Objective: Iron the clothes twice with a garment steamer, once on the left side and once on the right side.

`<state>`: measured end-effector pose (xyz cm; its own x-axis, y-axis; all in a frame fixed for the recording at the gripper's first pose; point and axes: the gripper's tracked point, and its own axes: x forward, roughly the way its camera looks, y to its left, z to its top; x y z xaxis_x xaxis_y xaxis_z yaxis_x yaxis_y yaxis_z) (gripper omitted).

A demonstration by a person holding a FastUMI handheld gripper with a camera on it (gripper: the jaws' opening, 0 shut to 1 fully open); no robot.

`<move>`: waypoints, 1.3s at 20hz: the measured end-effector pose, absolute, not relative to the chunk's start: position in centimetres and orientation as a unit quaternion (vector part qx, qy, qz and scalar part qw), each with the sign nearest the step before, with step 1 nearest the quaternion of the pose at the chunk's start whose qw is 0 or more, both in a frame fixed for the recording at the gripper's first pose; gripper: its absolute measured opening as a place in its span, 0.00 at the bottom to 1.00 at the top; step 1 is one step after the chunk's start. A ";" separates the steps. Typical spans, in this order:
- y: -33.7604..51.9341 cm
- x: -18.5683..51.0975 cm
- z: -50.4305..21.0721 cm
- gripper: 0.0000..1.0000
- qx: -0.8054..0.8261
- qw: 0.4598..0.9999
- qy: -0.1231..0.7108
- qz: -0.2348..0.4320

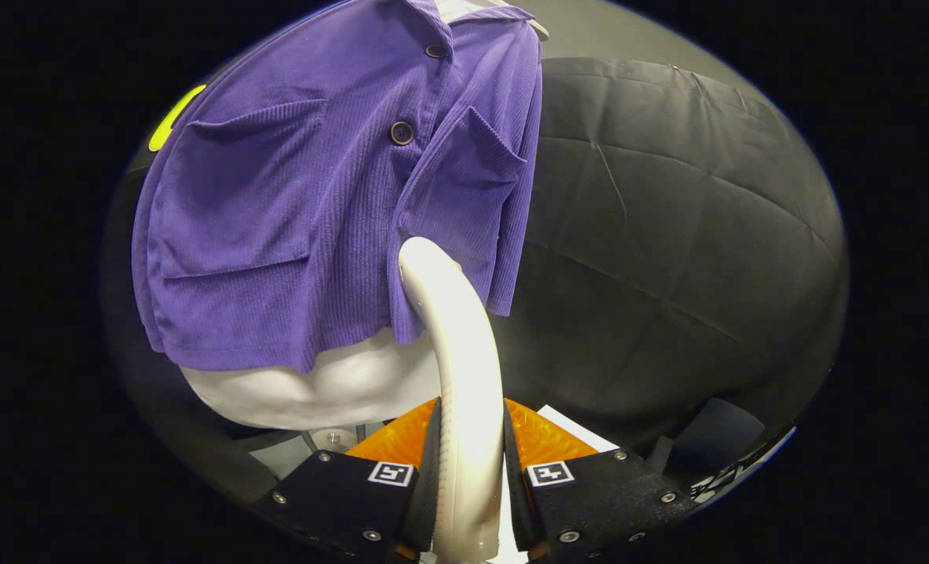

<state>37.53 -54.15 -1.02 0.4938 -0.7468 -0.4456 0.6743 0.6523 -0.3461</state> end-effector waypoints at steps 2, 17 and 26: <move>-53.1 36.7 0.5 0.38 -0.065 0.868 0.278 -0.405; -43.7 26.4 13.5 0.38 -0.058 0.918 0.180 -0.349; -38.7 18.7 19.0 0.38 -0.050 0.945 0.126 -0.298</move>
<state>18.67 -38.73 18.97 0.7904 -0.5763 -0.2076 0.5511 0.8170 -0.1697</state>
